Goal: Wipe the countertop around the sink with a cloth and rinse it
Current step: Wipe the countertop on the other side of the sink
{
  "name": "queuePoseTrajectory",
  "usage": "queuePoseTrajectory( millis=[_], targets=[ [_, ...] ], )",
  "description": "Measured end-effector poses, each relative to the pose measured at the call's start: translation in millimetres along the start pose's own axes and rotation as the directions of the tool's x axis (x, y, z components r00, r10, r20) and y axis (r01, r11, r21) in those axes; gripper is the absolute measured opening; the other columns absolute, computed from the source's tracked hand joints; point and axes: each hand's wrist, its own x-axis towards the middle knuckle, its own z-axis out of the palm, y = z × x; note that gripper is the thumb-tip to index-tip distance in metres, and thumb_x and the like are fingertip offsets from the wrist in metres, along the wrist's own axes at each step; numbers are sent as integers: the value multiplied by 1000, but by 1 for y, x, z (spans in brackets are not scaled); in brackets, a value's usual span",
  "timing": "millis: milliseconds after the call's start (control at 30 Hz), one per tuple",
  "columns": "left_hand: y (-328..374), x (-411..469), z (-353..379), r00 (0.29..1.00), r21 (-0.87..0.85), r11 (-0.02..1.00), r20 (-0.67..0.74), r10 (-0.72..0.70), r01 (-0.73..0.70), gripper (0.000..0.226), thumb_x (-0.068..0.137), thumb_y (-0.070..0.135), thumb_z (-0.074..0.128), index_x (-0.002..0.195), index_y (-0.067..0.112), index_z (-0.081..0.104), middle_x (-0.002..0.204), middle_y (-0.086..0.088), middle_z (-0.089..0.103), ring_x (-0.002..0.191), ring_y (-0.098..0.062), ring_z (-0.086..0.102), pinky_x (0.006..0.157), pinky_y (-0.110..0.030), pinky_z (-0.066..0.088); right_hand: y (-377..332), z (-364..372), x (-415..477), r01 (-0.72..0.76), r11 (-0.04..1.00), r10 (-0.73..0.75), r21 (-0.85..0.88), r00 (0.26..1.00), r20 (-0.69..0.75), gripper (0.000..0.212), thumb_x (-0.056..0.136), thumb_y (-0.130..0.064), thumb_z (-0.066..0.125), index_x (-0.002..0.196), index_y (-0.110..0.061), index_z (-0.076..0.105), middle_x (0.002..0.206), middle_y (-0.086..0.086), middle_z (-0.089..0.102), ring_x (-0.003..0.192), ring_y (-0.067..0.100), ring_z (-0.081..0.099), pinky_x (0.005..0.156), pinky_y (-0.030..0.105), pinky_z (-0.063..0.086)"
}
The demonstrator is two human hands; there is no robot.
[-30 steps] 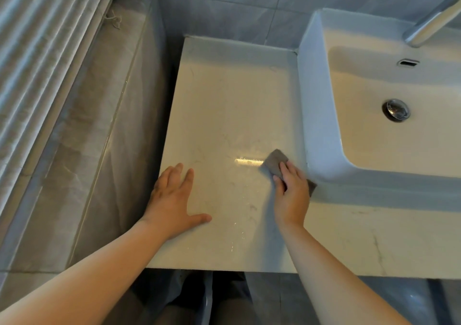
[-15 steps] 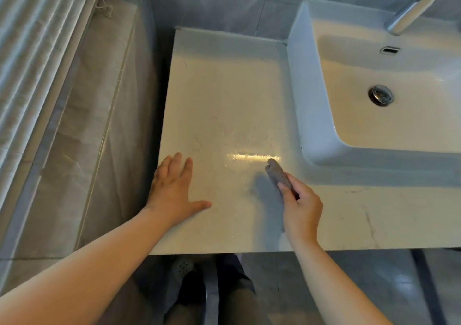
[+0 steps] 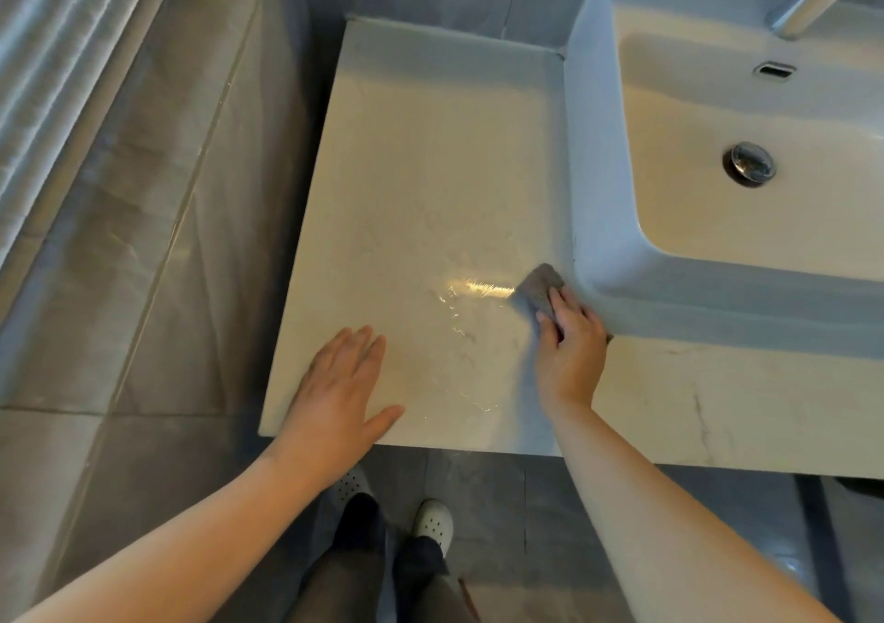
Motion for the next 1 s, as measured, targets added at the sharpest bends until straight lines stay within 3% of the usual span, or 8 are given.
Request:
queuePoseTrajectory(
  millis=[100,267,467,567,667,767,867,1000],
  targets=[
    [2,-3,6,1000,27,1000,11,-13,13,80,90,57,42,151,20,7,160,-1,0,146,-20,-4,115,-31,1,-5,0,-24,76,997,-77,32,997,27,35,91,-14,60,126,-12,61,132,0,59,115,14,45,98,21,32],
    [0,-2,8,998,88,996,49,-26,22,81,90,59,40,151,19,5,160,-1,-5,146,-21,-8,116,-33,1,-10,-2,-65,158,986,-162,55,983,90,35,89,-15,63,123,-15,63,130,-4,60,112,13,48,95,27,39],
    [3,-1,6,996,111,993,77,-51,42,81,91,59,40,152,19,3,159,0,-8,145,-20,-11,117,-34,1,-15,-17,-111,155,974,-187,163,961,204,34,89,-16,62,123,-19,64,129,-11,58,115,4,44,98,21,38],
    [2,0,5,996,117,992,77,-52,42,81,90,59,41,152,19,5,160,-1,-6,146,-21,-9,118,-35,4,-16,-29,-119,33,953,-116,302,958,262,34,90,-11,62,122,-23,62,118,-17,61,110,5,52,96,18,42],
    [1,0,6,995,140,989,87,-55,42,82,90,61,39,151,19,4,159,-1,-7,145,-21,-10,119,-36,5,-16,-47,-111,-65,909,-6,412,986,168,32,91,-12,61,120,-23,63,104,-16,64,101,1,57,87,9,42],
    [1,0,7,995,143,989,85,-54,41,82,90,61,39,151,19,5,160,-1,-6,145,-21,-9,118,-36,5,-4,-59,-93,-67,934,66,352,998,14,31,91,-13,60,121,-18,62,100,-15,61,96,5,57,83,7,40],
    [2,1,7,995,144,989,83,-52,40,81,90,59,41,152,18,6,160,-2,-5,146,-22,-9,118,-36,5,14,-53,-93,-83,970,82,229,997,13,32,92,-16,58,124,-13,62,112,-4,65,105,16,57,89,20,45],
    [1,1,8,995,146,989,85,-50,37,82,90,59,41,151,18,5,160,-2,-5,145,-22,-9,118,-36,6,8,-32,-126,-75,988,73,138,997,18,37,91,-19,57,128,-16,58,132,-6,57,116,12,42,93,21,37]
  ],
)
